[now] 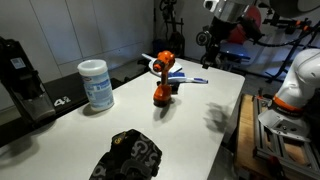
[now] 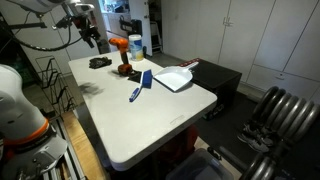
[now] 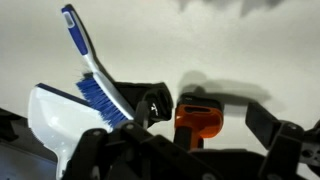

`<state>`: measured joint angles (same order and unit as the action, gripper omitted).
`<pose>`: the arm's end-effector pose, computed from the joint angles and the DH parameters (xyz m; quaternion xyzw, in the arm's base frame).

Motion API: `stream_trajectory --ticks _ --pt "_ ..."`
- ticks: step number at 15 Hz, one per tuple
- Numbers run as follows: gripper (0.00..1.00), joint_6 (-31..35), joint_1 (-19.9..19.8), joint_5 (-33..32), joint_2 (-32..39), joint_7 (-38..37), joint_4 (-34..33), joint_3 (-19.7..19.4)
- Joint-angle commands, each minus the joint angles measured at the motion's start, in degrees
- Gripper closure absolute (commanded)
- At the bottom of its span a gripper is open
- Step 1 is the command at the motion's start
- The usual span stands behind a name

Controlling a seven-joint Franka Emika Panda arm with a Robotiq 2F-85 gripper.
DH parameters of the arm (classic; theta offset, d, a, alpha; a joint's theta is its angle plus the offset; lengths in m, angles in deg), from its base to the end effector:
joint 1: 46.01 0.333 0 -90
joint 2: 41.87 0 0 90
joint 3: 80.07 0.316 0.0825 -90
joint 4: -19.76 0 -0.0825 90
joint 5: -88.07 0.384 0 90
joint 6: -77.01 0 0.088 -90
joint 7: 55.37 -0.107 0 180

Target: Push the drilling machine closer to the container

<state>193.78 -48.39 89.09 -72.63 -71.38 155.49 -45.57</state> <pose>0.3504 0.2459 0.4990 0.9823 0.1105 0.1097 0.1044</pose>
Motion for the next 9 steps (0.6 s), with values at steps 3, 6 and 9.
stream_trajectory --ticks 3,6,9 --pt "0.00 -2.10 7.84 -8.49 -6.67 -0.72 2.19 -9.22" --pt "0.00 1.40 10.14 -7.02 -8.34 -0.16 3.22 -12.65" --pt "0.00 2.36 10.58 -6.65 -6.97 -0.31 1.51 -13.43"
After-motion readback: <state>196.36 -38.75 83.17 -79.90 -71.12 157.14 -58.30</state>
